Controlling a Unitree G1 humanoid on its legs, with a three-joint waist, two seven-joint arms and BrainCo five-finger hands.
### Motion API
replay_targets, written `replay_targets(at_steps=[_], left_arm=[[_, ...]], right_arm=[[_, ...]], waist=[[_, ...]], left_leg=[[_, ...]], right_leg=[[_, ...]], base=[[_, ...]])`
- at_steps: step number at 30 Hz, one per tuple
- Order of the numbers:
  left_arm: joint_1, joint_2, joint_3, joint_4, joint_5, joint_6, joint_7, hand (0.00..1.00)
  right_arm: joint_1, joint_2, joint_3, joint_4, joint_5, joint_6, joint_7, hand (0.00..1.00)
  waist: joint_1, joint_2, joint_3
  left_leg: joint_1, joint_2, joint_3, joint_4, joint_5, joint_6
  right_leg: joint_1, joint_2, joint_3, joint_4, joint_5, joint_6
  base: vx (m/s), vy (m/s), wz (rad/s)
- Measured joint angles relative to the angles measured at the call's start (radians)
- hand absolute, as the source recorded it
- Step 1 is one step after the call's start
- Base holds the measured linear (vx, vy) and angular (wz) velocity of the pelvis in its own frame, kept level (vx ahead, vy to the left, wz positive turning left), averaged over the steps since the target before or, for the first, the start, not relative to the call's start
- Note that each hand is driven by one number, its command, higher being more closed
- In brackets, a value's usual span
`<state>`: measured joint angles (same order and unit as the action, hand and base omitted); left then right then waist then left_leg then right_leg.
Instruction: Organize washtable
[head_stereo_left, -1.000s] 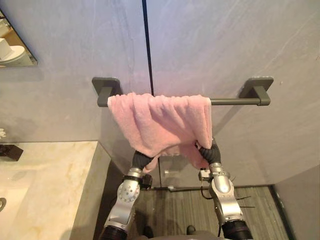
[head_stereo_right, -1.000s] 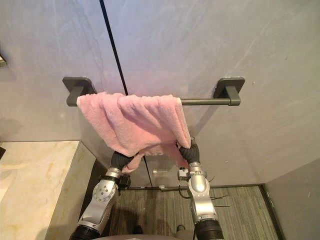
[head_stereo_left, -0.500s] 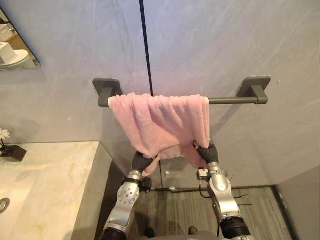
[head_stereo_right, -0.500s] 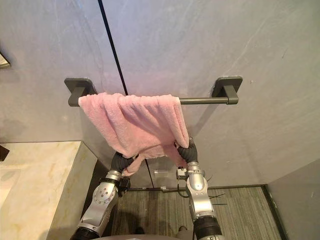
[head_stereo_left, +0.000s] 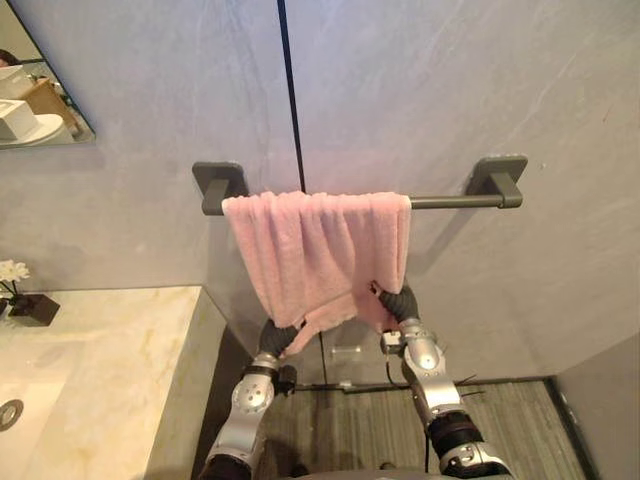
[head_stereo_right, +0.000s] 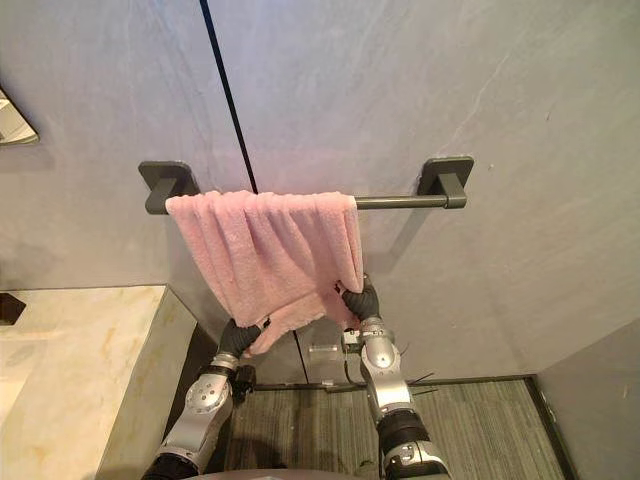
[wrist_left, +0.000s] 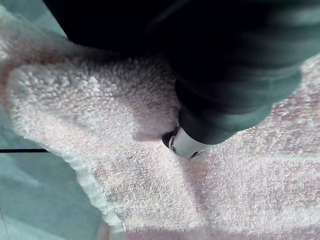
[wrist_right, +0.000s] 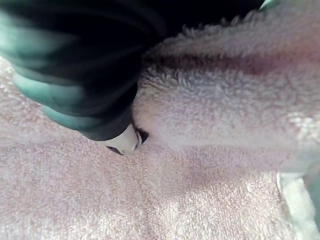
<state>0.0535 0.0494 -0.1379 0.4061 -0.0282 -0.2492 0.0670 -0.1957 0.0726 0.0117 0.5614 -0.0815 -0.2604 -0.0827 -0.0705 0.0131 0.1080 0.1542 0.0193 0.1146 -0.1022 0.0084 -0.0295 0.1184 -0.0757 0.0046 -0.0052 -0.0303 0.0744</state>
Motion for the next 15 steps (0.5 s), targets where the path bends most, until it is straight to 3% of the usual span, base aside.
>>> replay_targets(at_steps=[11, 15], left_arm=[[0.009, 0.000, 0.066, 0.040, -0.044, 0.010, 0.024, 0.00], [0.014, 0.001, 0.091, 0.088, -0.068, 0.038, 0.027, 0.00]], right_arm=[[0.031, -0.004, -0.049, 0.031, -0.006, 0.010, -0.004, 0.00], [0.057, -0.014, -0.056, 0.033, -0.004, 0.040, -0.016, 0.00]], waist=[[0.000, -0.024, 0.012], [0.000, -0.025, 0.016]], left_leg=[[0.000, -0.001, -0.009, -0.001, 0.000, 0.000], [0.002, -0.001, -0.003, 0.000, -0.001, 0.000]], right_leg=[[0.020, -0.002, -0.018, -0.031, 0.000, -0.001], [0.032, -0.003, -0.025, -0.035, 0.000, -0.001]], base=[[0.00, -0.021, 0.02], [0.02, -0.037, 0.04]])
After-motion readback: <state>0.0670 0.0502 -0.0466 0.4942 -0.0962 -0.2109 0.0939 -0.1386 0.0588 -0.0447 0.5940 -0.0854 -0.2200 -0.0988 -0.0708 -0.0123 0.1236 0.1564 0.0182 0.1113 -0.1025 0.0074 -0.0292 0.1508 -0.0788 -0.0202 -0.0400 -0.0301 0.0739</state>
